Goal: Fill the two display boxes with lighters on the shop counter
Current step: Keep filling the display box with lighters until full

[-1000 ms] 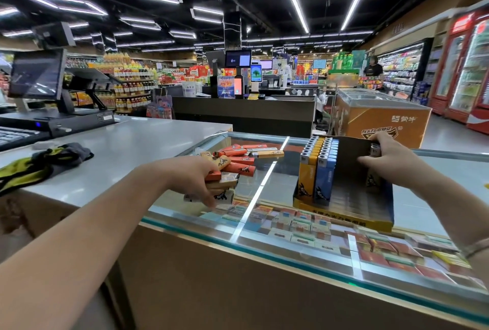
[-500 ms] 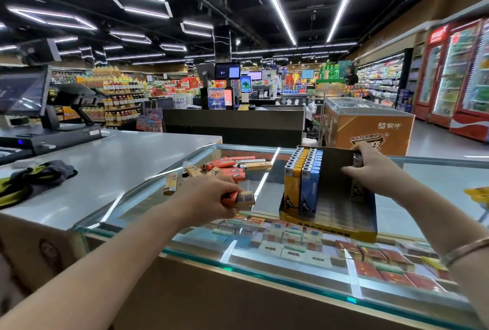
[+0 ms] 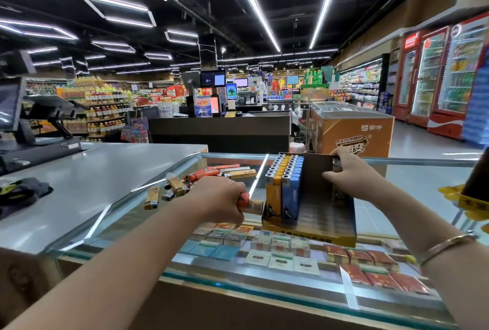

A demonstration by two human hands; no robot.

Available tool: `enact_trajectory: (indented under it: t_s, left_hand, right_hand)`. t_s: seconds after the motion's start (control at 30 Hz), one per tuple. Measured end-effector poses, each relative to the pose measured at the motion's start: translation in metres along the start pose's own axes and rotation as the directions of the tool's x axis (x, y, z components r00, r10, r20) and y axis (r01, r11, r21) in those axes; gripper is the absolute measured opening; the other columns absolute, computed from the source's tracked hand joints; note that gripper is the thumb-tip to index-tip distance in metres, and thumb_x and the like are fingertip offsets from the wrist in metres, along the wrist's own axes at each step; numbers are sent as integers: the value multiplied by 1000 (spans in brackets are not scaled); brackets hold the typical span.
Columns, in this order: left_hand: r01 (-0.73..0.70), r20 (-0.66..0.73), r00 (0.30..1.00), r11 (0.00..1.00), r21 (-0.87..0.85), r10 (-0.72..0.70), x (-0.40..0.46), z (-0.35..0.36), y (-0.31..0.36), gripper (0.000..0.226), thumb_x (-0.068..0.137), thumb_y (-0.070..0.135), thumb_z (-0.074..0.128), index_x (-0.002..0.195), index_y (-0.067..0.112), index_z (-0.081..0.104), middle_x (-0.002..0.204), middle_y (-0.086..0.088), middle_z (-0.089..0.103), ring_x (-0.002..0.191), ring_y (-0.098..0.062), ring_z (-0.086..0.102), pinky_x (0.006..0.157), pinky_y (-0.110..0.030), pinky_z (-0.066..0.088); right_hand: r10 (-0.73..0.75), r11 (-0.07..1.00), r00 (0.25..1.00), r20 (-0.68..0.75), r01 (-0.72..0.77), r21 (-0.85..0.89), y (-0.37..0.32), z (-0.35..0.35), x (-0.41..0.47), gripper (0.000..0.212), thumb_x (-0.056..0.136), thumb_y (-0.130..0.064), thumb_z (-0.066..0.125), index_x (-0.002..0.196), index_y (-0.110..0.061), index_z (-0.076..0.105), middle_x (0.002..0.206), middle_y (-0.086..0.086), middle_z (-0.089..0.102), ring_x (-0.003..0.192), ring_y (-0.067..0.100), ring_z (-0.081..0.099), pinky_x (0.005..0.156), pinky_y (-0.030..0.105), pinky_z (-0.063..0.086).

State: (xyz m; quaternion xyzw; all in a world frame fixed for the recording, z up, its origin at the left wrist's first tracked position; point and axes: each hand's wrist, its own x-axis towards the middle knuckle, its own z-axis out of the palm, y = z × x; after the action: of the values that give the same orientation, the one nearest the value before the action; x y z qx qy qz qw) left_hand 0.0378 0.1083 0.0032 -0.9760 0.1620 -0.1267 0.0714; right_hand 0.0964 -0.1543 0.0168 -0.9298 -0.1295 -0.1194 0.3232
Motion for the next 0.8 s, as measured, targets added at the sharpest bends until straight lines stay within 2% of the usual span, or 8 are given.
enact_trajectory:
  t_s: [0.1, 0.27, 0.4, 0.5, 0.57, 0.67, 0.73, 0.8]
  left_hand:
    - [55, -10, 998, 998, 1, -55, 5, 3, 2, 22, 73, 45, 63, 87, 31, 53, 75, 11, 53, 73, -8, 50, 55, -20, 40]
    - [99, -74, 992, 989, -107, -107, 7, 13, 4, 11, 77, 30, 60, 83, 29, 51, 74, 8, 55, 71, -9, 53, 61, -22, 46]
    - [138, -98, 982, 970, -201, -160, 6, 16, -4, 14, 79, 29, 64, 85, 31, 51, 74, 8, 56, 71, -6, 54, 61, -20, 47]
    - [143, -176, 966, 958, -249, -190, 5, 18, -10, 17, 78, 30, 67, 81, 30, 50, 72, 9, 56, 67, -4, 54, 58, -18, 45]
    - [127, -259, 936, 915, -382, -238, 4, 19, -13, 19, 77, 26, 68, 77, 29, 49, 68, 7, 55, 62, -6, 52, 55, -17, 39]
    - [59, -335, 864, 737, -673, -375, 8, 9, -14, 15, 79, 19, 68, 87, 19, 55, 72, -4, 59, 65, -18, 58, 60, -24, 46]
    - [-28, -300, 831, 504, -863, -468, 12, -6, -10, 15, 83, 15, 65, 95, 15, 57, 75, -9, 61, 68, -24, 61, 64, -33, 52]
    - [-124, -249, 807, 258, -958, -535, 19, -23, -3, 13, 86, 13, 61, 98, 15, 57, 74, -9, 63, 66, -22, 62, 57, -32, 52]
  right_hand:
    - [-3, 1000, 1000, 4, 3, -1, -1, 0, -1, 35, 86, -24, 58, 114, -15, 40, 109, 14, 52, 96, 29, 54, 87, 45, 47]
    - [-6, 1000, 1000, -8, 6, -26, 0, 0, -1, 35, 86, -24, 58, 115, -15, 40, 111, 14, 52, 100, 30, 52, 89, 44, 45]
    - [-13, 999, 1000, -8, 13, -39, 1, 0, -1, 33, 87, -25, 57, 113, -14, 40, 111, 13, 51, 100, 28, 51, 87, 39, 44]
    - [-16, 999, 1000, -2, 16, -38, 2, 0, 0, 34, 87, -25, 58, 114, -15, 39, 110, 12, 50, 97, 25, 51, 83, 35, 44]
    - [-19, 999, 1000, 12, 20, -29, 2, -1, 1, 36, 87, -26, 58, 116, -15, 39, 109, 11, 50, 96, 23, 50, 81, 33, 44]
    - [-18, 1000, 999, 29, 19, -21, 3, 0, 3, 38, 87, -27, 58, 118, -16, 38, 112, 10, 49, 97, 22, 50, 78, 31, 42]
    - [-16, 999, 999, 33, 17, -28, 4, -1, 4, 39, 86, -28, 58, 118, -16, 38, 115, 10, 49, 98, 21, 50, 76, 28, 39]
    - [-3, 1000, 999, 44, 4, -22, 4, -2, 6, 41, 87, -30, 58, 120, -17, 38, 116, 8, 48, 98, 20, 49, 76, 27, 39]
